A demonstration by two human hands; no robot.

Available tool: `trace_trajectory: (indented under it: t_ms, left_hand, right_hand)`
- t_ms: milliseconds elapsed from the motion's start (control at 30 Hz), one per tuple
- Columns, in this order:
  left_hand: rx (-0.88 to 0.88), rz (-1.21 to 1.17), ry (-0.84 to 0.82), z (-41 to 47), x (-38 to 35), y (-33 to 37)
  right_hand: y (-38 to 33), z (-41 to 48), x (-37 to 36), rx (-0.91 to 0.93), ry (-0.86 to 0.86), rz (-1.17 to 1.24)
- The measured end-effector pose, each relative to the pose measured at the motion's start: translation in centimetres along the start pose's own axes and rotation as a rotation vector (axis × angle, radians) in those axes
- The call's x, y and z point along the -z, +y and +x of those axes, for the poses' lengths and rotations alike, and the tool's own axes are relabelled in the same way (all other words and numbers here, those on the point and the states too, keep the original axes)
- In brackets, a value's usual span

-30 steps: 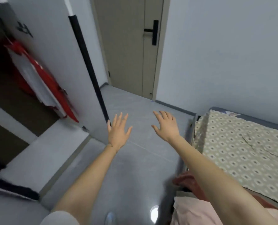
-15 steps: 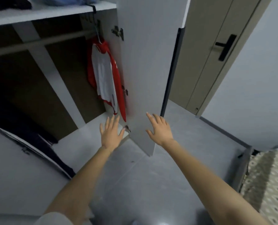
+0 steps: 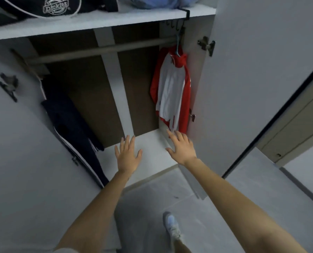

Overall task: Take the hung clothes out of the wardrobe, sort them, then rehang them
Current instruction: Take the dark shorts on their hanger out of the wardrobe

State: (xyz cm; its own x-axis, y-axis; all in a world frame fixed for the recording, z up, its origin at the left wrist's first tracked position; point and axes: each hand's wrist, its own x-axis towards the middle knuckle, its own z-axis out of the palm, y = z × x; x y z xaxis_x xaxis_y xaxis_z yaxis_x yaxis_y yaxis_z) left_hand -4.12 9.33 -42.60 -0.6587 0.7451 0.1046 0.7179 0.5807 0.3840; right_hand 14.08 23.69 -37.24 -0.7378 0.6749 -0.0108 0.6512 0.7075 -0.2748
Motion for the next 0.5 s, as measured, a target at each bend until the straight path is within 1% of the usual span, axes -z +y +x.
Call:
trace_trajectory:
  t_ms: [100,233,333,433,500]
  left_hand:
    - [0.081,0.043,0.048,3.4,0.9,-2.0]
    - [0.232,0.022,0.108,7.4,1.9,-5.0]
    - [0.302,-0.019,0.194,9.0,3.2,-6.4]
    - [0.362,-0.005,0.306,11.0,4.9,-8.7]
    - [0.392,-0.011,0.371,12.3,6.3,-9.9]
  right_hand:
    - [-1.1,5.4,-0.1,0.085,-0.033,-0.014]
    - [-2.9,12.1,0.3,0.192,-0.067,-0.026]
    - [-4.2,16.1,0.3,0.278,-0.096,-0.052]
    - [-6.3,20.8,0.1,0.394,-0.114,-0.058]
    - [-7.2,22.7,0.2,0.416,-0.105,-0.058]
